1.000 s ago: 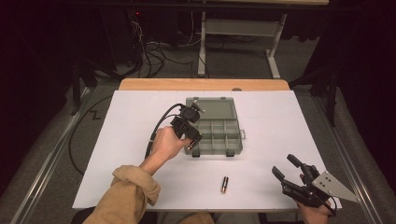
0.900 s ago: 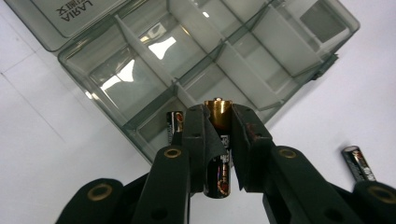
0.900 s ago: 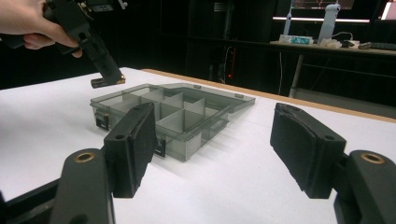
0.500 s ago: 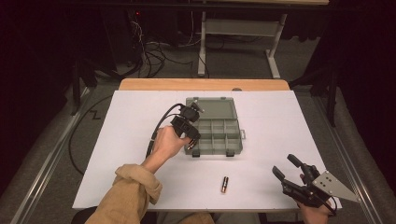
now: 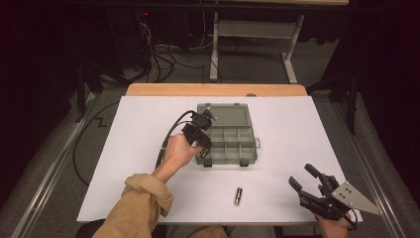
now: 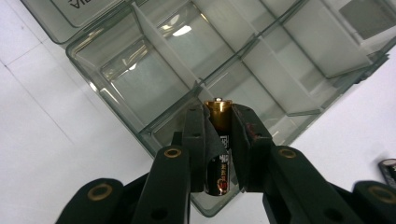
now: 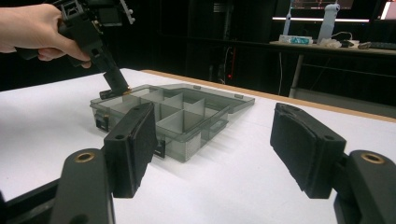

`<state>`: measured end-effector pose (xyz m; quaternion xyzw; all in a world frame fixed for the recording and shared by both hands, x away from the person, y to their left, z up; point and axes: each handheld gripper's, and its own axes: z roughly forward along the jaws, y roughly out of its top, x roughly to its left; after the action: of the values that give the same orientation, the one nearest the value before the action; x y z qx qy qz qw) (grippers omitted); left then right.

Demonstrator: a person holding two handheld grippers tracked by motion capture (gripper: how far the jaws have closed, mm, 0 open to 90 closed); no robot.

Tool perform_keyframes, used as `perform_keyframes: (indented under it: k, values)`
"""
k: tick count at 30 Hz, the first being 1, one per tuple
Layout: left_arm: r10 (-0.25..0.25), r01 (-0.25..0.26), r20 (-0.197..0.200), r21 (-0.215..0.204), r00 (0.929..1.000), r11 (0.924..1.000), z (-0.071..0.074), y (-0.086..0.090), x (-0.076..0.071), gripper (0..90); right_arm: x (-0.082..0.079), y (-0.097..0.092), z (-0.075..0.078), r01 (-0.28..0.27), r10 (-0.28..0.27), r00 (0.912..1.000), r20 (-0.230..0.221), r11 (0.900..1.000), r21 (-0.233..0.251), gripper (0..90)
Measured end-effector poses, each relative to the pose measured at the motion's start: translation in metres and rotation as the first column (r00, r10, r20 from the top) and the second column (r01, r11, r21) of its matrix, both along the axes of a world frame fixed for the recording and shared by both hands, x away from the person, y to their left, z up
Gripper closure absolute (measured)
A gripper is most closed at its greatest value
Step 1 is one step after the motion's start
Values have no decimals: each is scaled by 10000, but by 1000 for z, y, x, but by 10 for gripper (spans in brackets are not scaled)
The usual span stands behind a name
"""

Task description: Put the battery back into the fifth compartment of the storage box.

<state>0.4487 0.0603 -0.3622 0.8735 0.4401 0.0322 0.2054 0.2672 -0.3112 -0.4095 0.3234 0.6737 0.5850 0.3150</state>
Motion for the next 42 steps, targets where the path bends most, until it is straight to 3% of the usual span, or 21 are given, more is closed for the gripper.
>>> perform_keyframes:
  k: [9,21,37,42]
  values:
    - [-50,55,-118,435,9999,9990,-7,-4,3,761,0,0,0,-6,6,10000,-12,10000,6,329]
    - [-76,87,-175,660,9998,9978,-12,-5,5,760,0,0,0,-18,18,10000,-24,10000,12,329]
    - [-221,215,213,325,9995,9992,0,-2,-8,652,0,0,0,-18,18,10000,-24,10000,23,329]
    - [-298,293,392,137,9988,9995,5,0,-16,575,0,0,0,-7,7,10000,-28,10000,30,329]
